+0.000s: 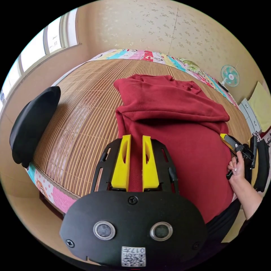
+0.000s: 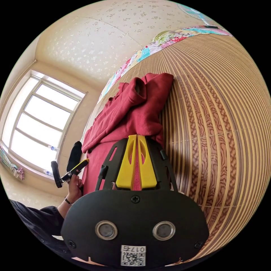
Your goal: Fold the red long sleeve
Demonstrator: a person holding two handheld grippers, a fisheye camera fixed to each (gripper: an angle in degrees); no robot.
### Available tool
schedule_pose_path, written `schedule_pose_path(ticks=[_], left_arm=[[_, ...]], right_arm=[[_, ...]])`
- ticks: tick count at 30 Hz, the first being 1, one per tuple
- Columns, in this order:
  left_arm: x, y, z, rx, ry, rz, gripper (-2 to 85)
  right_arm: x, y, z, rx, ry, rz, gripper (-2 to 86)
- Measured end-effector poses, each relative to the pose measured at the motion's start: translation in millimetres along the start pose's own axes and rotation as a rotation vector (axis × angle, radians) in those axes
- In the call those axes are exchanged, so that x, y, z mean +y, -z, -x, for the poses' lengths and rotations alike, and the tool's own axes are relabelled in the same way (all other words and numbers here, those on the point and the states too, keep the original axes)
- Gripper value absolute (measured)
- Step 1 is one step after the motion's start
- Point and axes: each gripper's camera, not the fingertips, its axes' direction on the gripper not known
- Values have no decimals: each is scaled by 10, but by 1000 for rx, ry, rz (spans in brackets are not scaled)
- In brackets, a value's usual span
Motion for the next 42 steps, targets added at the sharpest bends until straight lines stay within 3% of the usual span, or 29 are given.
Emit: schedule_pose_path(ticks=[7, 13, 16, 25, 31, 37, 42], left_arm=[[-459, -202, -388, -152, -51, 229, 67], [-468, -490, -464, -205, -86, 26, 52], [-561, -594, -472, -224, -100, 9, 51], [-645, -779, 137, -6, -29, -29, 46], [-566, -818, 116, -98, -73, -46, 42], [-523, -826, 428, -14, -39, -46, 40], [-462, -839, 365, -101, -74, -48, 40]], right_arm=[[-88, -118, 153, 56, 34, 0, 4], [-251, -240, 329, 134, 73, -2, 4], [-359, -293, 358, 147, 76, -10, 4], [-630, -440, 457, 170, 88, -7, 5], [-667, -464, 522, 156, 82, -8, 5], [-688, -478, 597, 134, 70, -7, 6], [-698, -516, 712, 138, 72, -9, 6]])
